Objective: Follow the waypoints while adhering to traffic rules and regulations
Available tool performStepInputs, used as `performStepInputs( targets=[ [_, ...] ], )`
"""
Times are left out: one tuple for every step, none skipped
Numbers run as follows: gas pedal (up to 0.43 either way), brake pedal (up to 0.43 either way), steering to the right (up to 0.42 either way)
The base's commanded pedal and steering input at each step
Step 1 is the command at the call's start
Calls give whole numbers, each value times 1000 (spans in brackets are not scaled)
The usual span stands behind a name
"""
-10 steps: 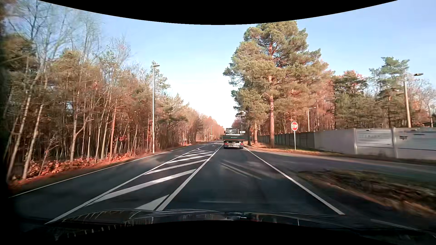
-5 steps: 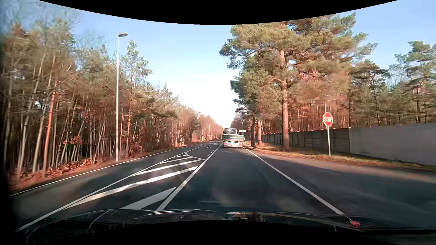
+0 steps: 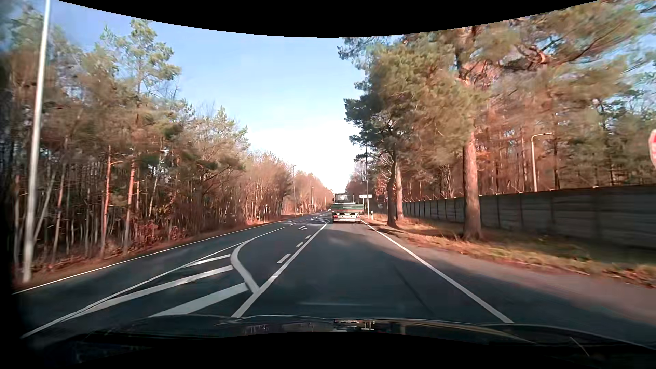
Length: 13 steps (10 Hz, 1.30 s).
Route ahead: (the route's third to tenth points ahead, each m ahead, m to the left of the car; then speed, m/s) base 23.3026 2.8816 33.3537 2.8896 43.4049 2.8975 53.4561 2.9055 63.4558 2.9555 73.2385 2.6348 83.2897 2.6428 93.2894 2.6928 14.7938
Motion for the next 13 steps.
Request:
performStepInputs(
  targets=[
    [98,0,-2],
    [110,0,-3],
    [110,0,-2],
    [110,0,-2],
    [110,0,-3],
    [118,0,-2],
    [118,0,-3],
    [118,0,-3],
    [118,0,-3],
    [118,0,-3],
    [118,0,-2],
    [118,0,-2],
    [118,0,-3]
  ],
)
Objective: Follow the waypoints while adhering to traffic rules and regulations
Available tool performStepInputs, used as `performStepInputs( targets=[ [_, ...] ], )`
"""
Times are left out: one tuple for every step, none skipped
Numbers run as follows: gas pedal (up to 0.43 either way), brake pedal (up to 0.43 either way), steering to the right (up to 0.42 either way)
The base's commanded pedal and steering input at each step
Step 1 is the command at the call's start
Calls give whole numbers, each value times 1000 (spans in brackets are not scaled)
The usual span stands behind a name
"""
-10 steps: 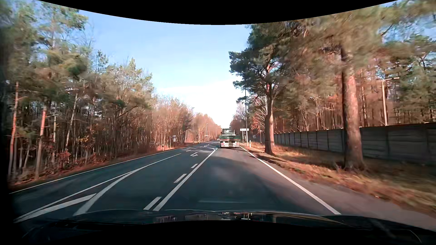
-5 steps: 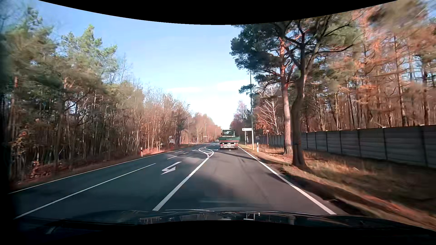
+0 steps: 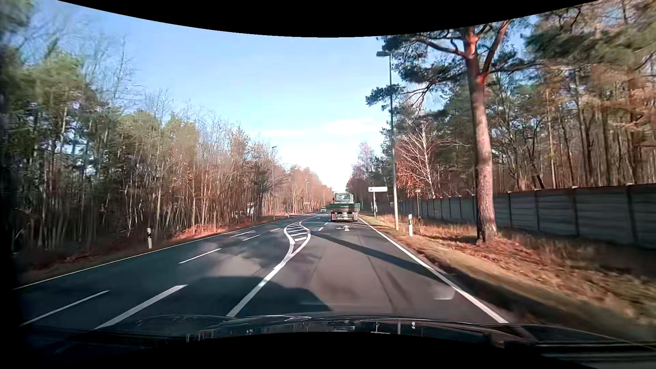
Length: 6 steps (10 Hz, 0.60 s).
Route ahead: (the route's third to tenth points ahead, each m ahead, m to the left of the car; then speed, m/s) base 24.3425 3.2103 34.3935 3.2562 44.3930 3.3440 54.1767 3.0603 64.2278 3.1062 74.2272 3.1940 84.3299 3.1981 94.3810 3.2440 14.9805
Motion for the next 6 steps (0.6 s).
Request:
performStepInputs(
  targets=[
    [118,0,-2],
    [118,0,-2],
    [118,0,-2],
    [118,0,-3],
    [118,0,-2],
    [118,0,-3]
  ],
)
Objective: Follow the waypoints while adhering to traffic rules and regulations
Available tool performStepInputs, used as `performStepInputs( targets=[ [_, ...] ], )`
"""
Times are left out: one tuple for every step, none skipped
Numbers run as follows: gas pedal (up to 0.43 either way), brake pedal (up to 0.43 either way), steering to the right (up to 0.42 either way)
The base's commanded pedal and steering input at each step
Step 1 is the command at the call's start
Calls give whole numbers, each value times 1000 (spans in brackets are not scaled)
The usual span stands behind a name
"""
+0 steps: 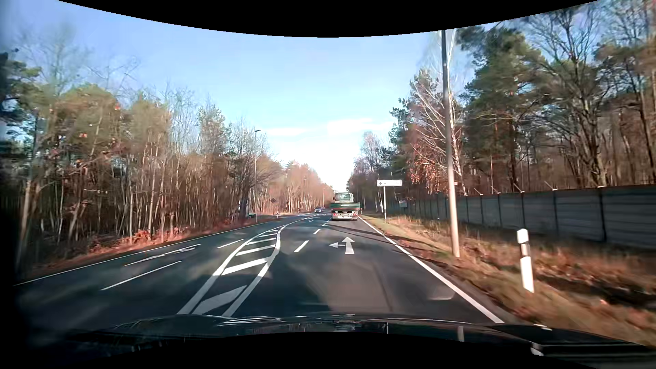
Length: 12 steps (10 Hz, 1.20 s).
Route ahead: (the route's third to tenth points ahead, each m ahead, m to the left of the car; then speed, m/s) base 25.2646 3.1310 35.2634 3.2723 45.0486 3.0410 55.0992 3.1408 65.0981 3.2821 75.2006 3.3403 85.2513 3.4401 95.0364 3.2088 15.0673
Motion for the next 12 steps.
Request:
performStepInputs(
  targets=[
    [118,0,-3],
    [118,0,-3],
    [118,0,-2],
    [118,0,-3],
    [118,0,-3],
    [118,0,-3],
    [118,0,-2],
    [118,0,-3],
    [118,0,-3],
    [118,0,-2],
    [118,0,-2],
    [118,0,-3]
  ],
)
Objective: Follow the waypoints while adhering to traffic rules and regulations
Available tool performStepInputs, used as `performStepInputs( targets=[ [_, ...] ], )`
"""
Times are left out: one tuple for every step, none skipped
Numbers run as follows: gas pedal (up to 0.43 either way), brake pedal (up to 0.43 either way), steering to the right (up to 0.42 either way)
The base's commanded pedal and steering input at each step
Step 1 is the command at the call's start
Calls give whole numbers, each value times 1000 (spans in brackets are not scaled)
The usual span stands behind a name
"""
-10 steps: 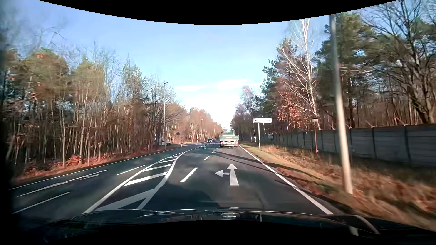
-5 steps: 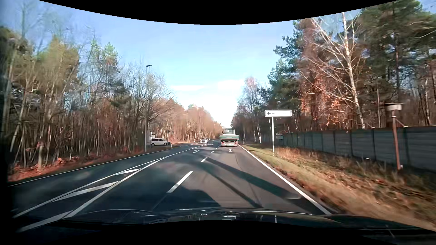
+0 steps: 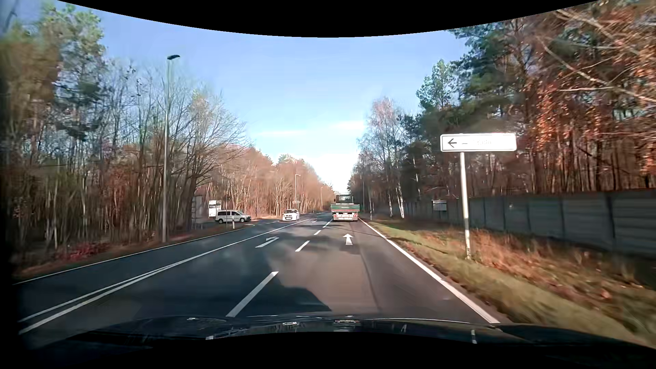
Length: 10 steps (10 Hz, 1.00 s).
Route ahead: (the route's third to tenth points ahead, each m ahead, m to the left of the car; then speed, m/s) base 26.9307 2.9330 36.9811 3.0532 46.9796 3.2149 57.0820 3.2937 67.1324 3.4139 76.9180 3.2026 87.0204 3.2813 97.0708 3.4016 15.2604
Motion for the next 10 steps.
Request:
performStepInputs(
  targets=[
    [118,0,-3],
    [118,0,-2],
    [118,0,-3],
    [118,0,-2],
    [130,0,-3],
    [130,0,-2],
    [130,0,-1],
    [130,0,-1],
    [130,0,-1],
    [130,0,-1]
  ],
)
